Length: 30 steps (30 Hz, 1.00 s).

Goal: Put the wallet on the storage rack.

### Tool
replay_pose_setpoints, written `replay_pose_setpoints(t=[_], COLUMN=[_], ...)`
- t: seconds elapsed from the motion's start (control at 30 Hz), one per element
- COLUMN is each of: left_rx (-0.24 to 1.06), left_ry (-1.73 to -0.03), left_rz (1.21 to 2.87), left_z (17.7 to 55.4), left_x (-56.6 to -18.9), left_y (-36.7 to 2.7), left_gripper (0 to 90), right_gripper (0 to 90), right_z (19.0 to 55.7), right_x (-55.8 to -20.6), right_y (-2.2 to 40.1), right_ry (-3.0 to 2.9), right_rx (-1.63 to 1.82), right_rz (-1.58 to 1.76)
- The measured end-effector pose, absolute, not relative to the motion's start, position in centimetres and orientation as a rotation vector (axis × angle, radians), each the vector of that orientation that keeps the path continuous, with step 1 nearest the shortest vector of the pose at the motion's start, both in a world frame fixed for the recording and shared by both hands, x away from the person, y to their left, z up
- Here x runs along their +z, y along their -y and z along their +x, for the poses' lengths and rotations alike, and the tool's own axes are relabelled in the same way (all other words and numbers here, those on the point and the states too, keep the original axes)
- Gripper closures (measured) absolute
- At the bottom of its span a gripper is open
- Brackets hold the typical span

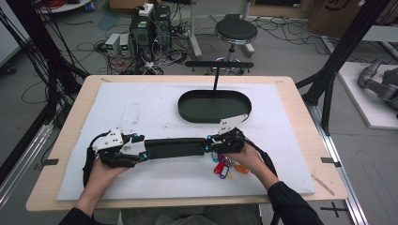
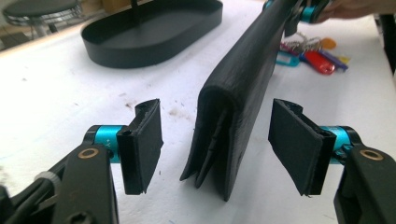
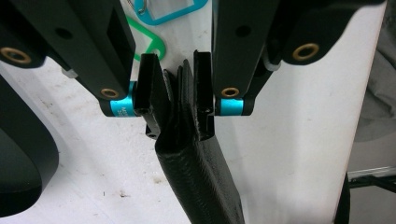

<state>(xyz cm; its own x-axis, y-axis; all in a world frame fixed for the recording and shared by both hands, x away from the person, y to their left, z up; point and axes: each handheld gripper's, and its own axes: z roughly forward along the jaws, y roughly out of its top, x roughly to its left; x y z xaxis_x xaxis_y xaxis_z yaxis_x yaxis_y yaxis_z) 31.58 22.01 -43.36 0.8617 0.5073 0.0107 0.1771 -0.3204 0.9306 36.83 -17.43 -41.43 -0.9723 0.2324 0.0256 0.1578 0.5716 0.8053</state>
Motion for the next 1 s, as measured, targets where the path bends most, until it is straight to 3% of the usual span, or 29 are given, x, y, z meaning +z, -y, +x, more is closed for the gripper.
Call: replay_pose_setpoints(t=[0.17,0.37,0.47,0.77,1.0], left_rx=[0.31,0.271,0.25,0.202,0.185], left_ry=[-0.496,-0.432,-0.407,-0.374,-0.37], left_rz=[1.928,1.931,1.928,1.894,1.828], left_z=[32.3,32.4,32.4,32.2,32.0], left_x=[-44.1,-44.4,-44.4,-44.2,-43.5], left_y=[-21.0,-20.6,-20.8,-20.7,-20.7], left_gripper=[35.0,63.7,70.8,74.9,75.1], right_gripper=[77.2,76.4,74.7,66.5,48.5], right_z=[36.9,36.9,36.9,37.0,37.1], right_x=[-41.4,-41.4,-41.5,-41.5,-40.9], right_y=[17.5,17.5,17.6,17.9,18.7], right_ry=[-2.714,-2.716,-2.711,-2.704,-2.642], right_rx=[1.379,1.379,1.384,1.397,1.455], right_rz=[0.333,0.332,0.352,0.391,0.453])
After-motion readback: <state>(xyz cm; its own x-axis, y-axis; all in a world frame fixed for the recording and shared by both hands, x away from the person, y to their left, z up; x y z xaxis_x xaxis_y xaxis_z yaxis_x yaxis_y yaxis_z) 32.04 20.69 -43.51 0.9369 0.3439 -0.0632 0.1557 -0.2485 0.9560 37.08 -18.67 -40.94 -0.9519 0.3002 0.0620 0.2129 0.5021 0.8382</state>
